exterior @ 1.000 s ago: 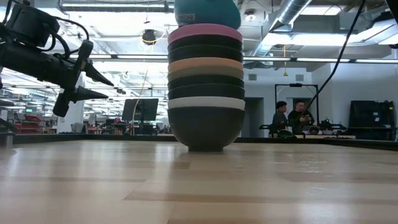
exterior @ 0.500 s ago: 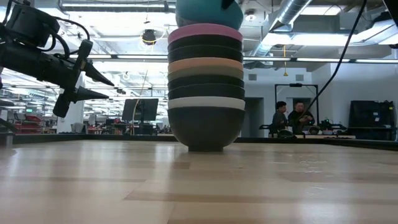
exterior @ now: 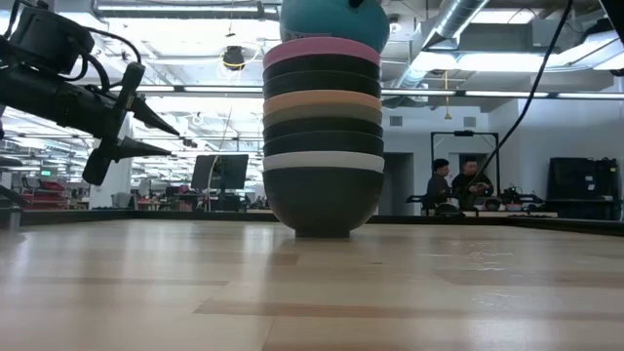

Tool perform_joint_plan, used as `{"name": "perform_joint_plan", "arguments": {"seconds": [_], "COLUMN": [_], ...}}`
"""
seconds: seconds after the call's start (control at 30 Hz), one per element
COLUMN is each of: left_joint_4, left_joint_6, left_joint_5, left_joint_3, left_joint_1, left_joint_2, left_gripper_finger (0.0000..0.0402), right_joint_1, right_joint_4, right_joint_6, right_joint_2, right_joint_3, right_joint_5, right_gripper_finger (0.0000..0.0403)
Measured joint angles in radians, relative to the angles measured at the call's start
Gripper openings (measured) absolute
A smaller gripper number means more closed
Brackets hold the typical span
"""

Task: Nest bowls inside each other
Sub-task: Stack the blue bowl on top of the pink bowl

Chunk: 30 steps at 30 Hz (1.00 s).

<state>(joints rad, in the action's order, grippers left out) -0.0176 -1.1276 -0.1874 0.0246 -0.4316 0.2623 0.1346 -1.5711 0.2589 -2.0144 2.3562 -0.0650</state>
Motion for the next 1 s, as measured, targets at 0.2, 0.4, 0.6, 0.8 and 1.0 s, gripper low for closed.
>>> {"name": "perform_joint_plan", "arguments": {"seconds": [0.2, 0.4, 0.6, 0.8, 1.0], "left_joint_4": [0.002, 0.003, 0.004, 0.004, 0.004], "left_joint_6": [-0.042, -0.044, -0.044, -0.035, -0.033], "left_joint_5": [0.009, 0.008, 0.008, 0.007, -0.001], "left_joint_3": [0.000, 0.000, 0.000, 0.000, 0.000], "left_joint_1": [0.000, 0.000, 0.000, 0.000, 0.000], "left_joint_2": [0.000, 0.000, 0.000, 0.000, 0.000], "left_gripper_finger": [0.0153, 0.0153, 0.0153, 0.0153, 0.0153], "right_joint_1": [0.009, 0.010, 0.009, 0.010, 0.010], "right_joint_4": [0.000, 0.000, 0.000, 0.000, 0.001], "right_joint_6": [-0.005, -0.020, -0.034, -0.081, -0.086], "right_joint_2": [-0.001, -0.001, -0.001, -0.002, -0.002], "right_joint_3": [0.000, 0.000, 0.000, 0.000, 0.000], "right_joint_5": [-0.018, -0.020, -0.018, -0.013, -0.011], "right_gripper_finger": [0.0040, 0.0043, 0.0048, 0.0067, 0.0093]}}
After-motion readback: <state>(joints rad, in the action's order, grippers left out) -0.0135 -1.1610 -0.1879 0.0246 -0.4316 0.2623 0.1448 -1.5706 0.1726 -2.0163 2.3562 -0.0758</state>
